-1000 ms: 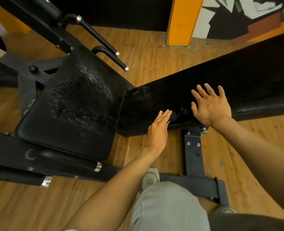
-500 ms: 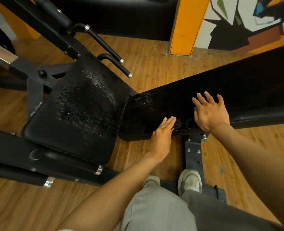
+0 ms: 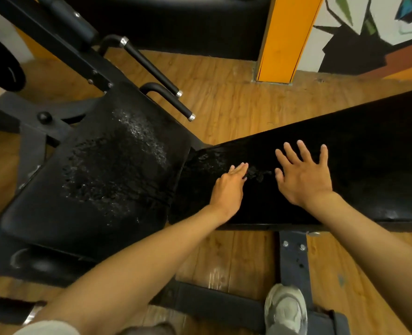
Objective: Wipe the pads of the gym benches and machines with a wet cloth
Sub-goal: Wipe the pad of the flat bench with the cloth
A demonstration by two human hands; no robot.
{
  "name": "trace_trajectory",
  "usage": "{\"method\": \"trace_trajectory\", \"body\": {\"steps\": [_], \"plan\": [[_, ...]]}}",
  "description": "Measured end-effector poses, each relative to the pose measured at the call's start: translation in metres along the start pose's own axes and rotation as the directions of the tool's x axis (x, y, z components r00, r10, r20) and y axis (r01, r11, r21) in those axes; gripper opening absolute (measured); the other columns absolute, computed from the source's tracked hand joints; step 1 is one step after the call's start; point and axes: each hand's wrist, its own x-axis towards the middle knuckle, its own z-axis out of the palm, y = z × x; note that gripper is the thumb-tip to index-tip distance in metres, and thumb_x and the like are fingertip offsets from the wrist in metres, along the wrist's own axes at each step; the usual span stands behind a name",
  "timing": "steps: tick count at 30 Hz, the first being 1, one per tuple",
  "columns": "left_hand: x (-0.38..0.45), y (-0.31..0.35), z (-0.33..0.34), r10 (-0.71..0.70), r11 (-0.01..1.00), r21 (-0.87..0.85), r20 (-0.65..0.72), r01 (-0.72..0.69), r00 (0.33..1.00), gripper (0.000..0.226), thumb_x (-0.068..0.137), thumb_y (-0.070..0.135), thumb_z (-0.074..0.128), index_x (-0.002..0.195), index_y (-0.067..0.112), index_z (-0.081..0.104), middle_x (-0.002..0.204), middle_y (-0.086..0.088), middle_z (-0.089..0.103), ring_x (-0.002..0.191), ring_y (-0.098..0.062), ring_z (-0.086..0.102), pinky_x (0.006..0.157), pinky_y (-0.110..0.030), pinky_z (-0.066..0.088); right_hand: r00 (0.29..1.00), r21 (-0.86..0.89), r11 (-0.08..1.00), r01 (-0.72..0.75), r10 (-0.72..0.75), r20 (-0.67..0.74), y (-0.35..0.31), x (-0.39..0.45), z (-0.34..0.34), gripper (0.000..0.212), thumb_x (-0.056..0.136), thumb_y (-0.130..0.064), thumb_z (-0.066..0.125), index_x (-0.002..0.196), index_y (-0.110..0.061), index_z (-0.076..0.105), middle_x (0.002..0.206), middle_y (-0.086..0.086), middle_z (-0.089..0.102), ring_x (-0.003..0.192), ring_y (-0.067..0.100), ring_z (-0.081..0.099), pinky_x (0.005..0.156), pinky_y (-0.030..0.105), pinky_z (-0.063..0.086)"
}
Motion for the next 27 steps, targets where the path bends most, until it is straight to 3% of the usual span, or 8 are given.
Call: {"method": "trace_trajectory", "body": {"steps": [4,7,9,12,15,21,24,27], "plan": [[0.103,-0.019,0.009,-0.052,0.998,0.022,0.038,0.051,0.998,0.043,0.107,0.008,0.047,0.15,0.013,0.051,0.141,-0.017,0.061,0.134,-0.036,0.054,0.104,-0.051,0.049,0.999,-0.04,0.999,-0.027,0.025,-0.043,-0.007,0.009,0.01,0.064,0.104,-0.046,-0.001,0.163,-0.022,0.001,0.171,0.004,-0.002,0.157,0.032,-0.006,0.119,0.067,-0.003],[0.129,-0.026,0.014,-0.054,0.996,-0.063,0.005,0.055,0.999,0.046,0.105,0.002,0.049,0.149,0.013,0.053,0.145,-0.013,0.06,0.138,-0.028,0.052,0.109,-0.048,0.048,0.996,-0.077,0.996,-0.044,0.038,-0.078,-0.009,0.009,0.015,0.07,0.1,-0.047,-0.005,0.163,-0.02,0.01,0.171,0.006,0.008,0.157,0.034,0.002,0.117,0.068,0.0],[0.102,-0.022,0.013,-0.002,0.995,-0.095,-0.032,-0.001,0.999,0.049,0.105,0.002,0.05,0.152,0.016,0.05,0.152,-0.006,0.053,0.147,-0.021,0.04,0.117,-0.038,0.04,0.996,-0.093,0.994,-0.049,0.042,-0.078,-0.009,0.011,0.016,0.074,0.098,-0.048,-0.002,0.163,-0.019,0.017,0.17,0.007,0.015,0.157,0.035,0.008,0.117,0.069,0.003],[0.033,-0.016,0.004,0.118,0.977,-0.17,-0.058,-0.126,0.991,0.053,0.104,0.002,0.052,0.154,0.019,0.046,0.157,0.004,0.046,0.151,-0.01,0.03,0.117,-0.014,0.027,0.994,-0.094,0.994,-0.057,0.048,-0.097,-0.011,0.01,0.015,0.072,0.1,-0.048,0.004,0.161,-0.016,0.026,0.168,0.009,0.023,0.156,0.036,0.014,0.117,0.07,0.005],[0.024,-0.023,0.0,0.153,0.962,-0.224,-0.028,-0.156,0.988,0.053,0.105,0.003,0.052,0.154,0.02,0.045,0.158,0.004,0.045,0.151,-0.011,0.03,0.12,-0.024,0.031,0.994,-0.086,0.995,-0.051,0.043,-0.098,-0.011,0.01,0.013,0.072,0.1,-0.046,0.006,0.16,-0.014,0.029,0.166,0.011,0.026,0.155,0.037,0.016,0.117,0.07,0.006],[0.126,-0.005,0.014,-0.059,0.971,-0.232,-0.035,0.05,0.998,0.047,0.106,-0.001,0.047,0.151,0.012,0.05,0.153,-0.01,0.052,0.151,-0.025,0.032,0.117,-0.045,0.039,0.995,-0.083,0.994,-0.063,0.056,-0.087,-0.011,0.008,0.009,0.071,0.1,-0.047,0.007,0.159,-0.015,0.031,0.166,0.01,0.027,0.155,0.036,0.017,0.117,0.07,0.006],[0.103,-0.012,0.01,0.018,0.981,-0.194,-0.045,-0.027,0.999,0.049,0.105,0.001,0.05,0.152,0.014,0.048,0.153,-0.007,0.051,0.15,-0.021,0.034,0.116,-0.047,0.042,0.996,-0.091,0.994,-0.056,0.049,-0.08,-0.012,0.008,0.008,0.072,0.099,-0.047,0.003,0.161,-0.017,0.026,0.168,0.009,0.023,0.156,0.035,0.014,0.117,0.07,0.007],[0.034,-0.019,0.001,0.149,0.965,-0.21,-0.055,-0.157,0.987,0.054,0.104,0.001,0.053,0.154,0.018,0.045,0.157,0.003,0.047,0.151,-0.011,0.031,0.12,-0.036,0.038,0.995,-0.088,0.994,-0.064,0.057,-0.079,-0.012,0.008,0.008,0.073,0.099,-0.047,0.002,0.161,-0.017,0.025,0.168,0.009,0.021,0.156,0.035,0.012,0.118,0.07,0.007]]}}
